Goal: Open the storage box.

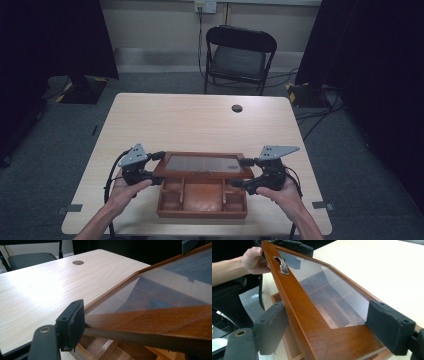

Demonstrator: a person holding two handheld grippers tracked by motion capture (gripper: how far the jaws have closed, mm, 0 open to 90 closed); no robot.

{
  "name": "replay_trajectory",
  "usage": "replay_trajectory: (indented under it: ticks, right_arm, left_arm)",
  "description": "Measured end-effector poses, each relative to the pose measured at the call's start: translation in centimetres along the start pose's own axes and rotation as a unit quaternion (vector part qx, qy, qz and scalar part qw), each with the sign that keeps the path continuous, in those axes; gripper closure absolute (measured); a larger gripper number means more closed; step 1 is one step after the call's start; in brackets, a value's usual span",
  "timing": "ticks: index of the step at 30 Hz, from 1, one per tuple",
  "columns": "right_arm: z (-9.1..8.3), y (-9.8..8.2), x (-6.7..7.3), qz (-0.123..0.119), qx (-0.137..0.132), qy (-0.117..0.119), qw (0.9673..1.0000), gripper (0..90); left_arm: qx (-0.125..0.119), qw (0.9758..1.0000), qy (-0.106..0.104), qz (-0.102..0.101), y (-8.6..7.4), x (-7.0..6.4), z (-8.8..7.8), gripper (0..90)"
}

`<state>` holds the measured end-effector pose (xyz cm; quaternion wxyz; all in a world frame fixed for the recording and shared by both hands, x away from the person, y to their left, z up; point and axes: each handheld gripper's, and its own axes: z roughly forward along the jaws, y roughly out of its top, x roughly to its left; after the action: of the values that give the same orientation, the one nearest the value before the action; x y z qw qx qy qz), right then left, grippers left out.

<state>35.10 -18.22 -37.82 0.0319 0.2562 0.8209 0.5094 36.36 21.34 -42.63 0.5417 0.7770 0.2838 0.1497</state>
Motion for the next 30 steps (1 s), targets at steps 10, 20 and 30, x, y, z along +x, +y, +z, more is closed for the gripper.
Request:
replay_trajectory:
  ticks: [10,20,30]
  right_arm:
    - [-0.1,0.2,-0.9,0.003,-0.017,-0.023,0.9996,23.3]
    - [0.0,0.7,-3.4,0.021,-0.035,-0.033,0.9986,37.4]
    - [0.9,1.1,-4.8,0.030,-0.050,-0.029,0.9979,43.6]
  left_arm:
    - [0.001,0.9999,-0.015,-0.004,1.0,0.6,0.1,36.4]
    - [-0.007,0.9997,-0.021,-0.013,2.0,1.4,0.3,41.2]
    - [-0.007,0.9995,-0.024,-0.020,2.9,2.3,0.5,44.5]
